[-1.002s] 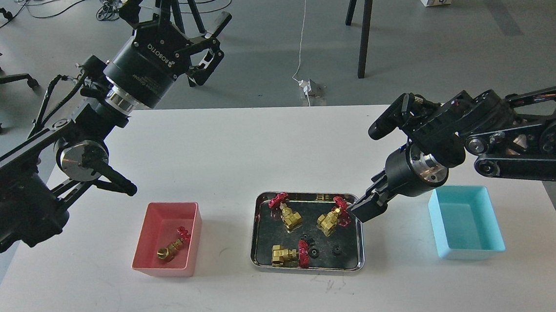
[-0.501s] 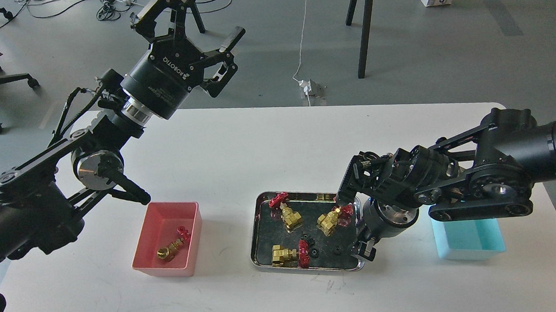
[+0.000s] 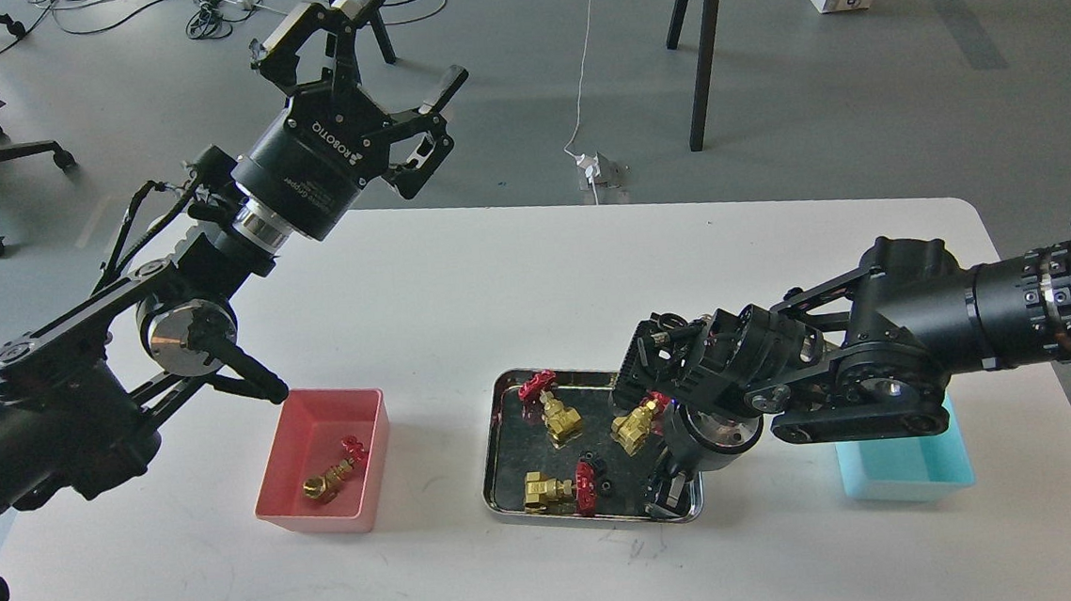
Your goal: Place valve in pink box and gear in blue box
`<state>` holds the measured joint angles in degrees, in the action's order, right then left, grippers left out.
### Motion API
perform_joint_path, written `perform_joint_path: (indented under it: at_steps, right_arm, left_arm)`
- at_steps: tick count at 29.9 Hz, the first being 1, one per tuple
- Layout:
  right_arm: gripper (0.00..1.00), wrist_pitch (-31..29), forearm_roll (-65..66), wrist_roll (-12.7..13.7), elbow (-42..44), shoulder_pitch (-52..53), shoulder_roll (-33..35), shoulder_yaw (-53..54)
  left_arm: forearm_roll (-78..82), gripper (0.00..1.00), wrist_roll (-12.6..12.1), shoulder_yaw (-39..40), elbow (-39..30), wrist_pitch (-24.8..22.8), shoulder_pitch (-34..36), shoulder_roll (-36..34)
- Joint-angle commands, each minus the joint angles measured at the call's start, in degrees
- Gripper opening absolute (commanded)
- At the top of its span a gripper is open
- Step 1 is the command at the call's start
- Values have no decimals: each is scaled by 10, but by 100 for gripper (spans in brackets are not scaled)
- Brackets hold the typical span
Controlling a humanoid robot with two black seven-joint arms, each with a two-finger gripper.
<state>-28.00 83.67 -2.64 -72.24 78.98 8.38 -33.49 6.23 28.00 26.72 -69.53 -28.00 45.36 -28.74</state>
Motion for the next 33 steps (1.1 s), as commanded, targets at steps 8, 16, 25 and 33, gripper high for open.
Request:
perform_joint_path:
  at_steps: [8,16,25,33]
  right_arm:
    - [52,0,0,0,26,-15,-24,-1]
    - [52,0,0,1,39,-26,-26,-1]
    - [51,0,1,1,59,-30,-39,-1]
    - [41,0,1,1,60,-32,-47,-1]
  left_arm:
    - [1,84,0,0,2,0,-3,1]
    - [1,84,0,-1,2,0,-4,0]
    - [2,85,0,-1,2,0,-11,1]
    - [2,85,0,-1,5,0,-11,0]
